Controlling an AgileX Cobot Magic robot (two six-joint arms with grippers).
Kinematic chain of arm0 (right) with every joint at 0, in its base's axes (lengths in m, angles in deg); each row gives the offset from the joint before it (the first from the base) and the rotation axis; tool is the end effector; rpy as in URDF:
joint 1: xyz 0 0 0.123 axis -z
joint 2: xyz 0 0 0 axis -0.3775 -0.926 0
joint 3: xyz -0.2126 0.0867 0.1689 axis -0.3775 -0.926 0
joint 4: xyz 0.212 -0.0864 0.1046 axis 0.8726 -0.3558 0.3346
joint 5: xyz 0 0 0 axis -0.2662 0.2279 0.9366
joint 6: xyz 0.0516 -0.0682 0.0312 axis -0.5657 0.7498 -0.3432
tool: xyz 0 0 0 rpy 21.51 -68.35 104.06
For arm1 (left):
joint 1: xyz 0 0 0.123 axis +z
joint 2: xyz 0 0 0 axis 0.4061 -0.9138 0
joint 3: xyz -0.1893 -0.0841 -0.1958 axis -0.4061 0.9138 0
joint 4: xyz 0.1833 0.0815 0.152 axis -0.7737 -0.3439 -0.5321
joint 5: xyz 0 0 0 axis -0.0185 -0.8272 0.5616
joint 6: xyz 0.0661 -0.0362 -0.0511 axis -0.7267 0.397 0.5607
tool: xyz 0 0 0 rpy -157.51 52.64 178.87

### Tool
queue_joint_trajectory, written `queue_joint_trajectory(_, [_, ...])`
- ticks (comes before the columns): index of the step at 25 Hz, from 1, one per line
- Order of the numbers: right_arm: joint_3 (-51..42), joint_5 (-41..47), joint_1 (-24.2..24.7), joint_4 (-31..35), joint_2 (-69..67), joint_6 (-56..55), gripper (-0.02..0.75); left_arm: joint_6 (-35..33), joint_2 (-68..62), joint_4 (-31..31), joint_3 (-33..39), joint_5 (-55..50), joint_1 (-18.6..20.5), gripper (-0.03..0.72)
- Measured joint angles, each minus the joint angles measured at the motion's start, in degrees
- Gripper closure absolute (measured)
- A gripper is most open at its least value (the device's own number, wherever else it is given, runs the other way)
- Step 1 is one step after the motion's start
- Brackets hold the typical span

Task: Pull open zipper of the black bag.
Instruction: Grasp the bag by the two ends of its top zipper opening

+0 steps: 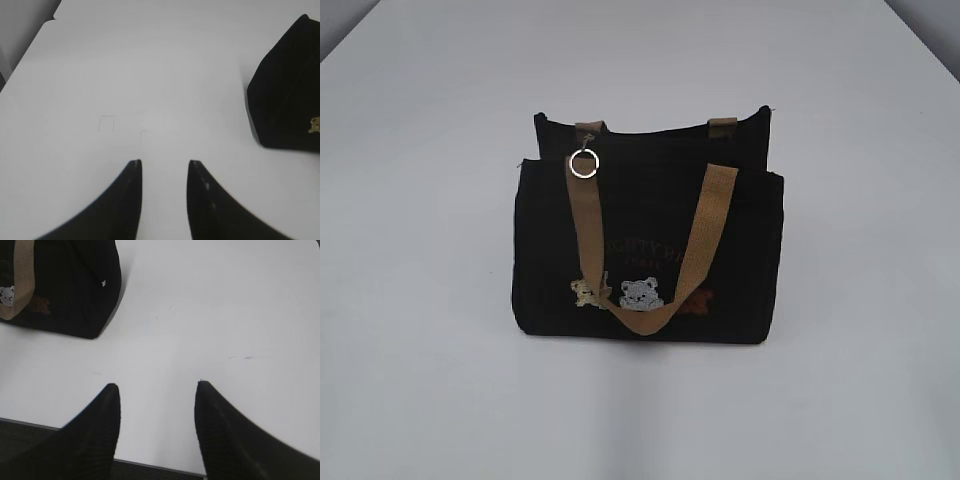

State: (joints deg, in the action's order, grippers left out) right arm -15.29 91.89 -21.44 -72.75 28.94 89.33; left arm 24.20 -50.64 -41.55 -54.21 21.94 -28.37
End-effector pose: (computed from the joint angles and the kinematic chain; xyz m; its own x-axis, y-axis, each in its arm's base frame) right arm -0.0065 0.0154 0.2713 -0.4703 -0.1127 -0.8753 -0.1921 0.9811 -0.0231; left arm -0.0095 0.0008 0.2846 -0.4184 0.0712 -0.9054 0.0931 0.9950 0.0352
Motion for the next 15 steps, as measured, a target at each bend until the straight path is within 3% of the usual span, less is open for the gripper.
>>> queue_joint_trajectory(15, [0.0, 0.0, 0.0, 0.0, 0.0, 0.0, 0.356, 0.0, 0.0, 0.0, 0.0, 0.0, 0.0, 0.452])
